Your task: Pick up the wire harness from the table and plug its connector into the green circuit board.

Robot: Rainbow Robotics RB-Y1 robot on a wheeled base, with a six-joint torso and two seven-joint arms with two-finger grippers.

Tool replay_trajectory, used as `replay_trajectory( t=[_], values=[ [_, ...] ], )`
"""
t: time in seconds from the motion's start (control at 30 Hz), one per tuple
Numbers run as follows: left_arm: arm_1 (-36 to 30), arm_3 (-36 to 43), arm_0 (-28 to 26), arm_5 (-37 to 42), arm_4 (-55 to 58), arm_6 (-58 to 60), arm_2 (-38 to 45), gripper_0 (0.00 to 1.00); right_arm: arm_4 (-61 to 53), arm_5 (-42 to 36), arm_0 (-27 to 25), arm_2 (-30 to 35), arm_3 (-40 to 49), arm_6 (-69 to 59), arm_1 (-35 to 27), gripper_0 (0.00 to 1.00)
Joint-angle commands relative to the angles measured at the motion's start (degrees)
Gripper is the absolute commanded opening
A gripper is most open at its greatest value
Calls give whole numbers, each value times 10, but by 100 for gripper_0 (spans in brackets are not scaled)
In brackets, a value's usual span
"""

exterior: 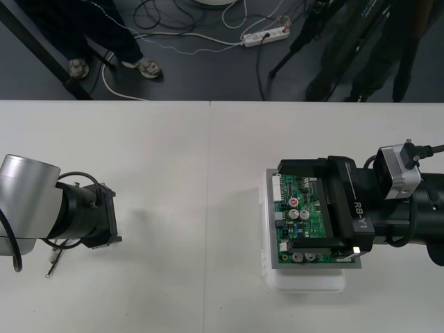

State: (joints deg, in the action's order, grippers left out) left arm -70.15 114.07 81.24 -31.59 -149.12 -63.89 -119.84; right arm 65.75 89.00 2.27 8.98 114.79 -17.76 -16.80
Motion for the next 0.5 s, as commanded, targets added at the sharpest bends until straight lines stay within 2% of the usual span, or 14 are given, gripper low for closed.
replay_trajectory(
  t=[0.03, 0.37, 0.5],
  values=[
    [15, -13, 25, 22, 3, -128, -27, 99, -11, -5, 13, -10, 19, -24, -11, 100],
    [42, -39, 25, 21, 6, -142, -60, 99, -4, -9, 13, -7, 27, -32, -12, 100],
    [47, -40, 25, 17, 5, -148, -69, 99, 31, -13, 13, 3, 55, -30, -12, 100]
  ],
)
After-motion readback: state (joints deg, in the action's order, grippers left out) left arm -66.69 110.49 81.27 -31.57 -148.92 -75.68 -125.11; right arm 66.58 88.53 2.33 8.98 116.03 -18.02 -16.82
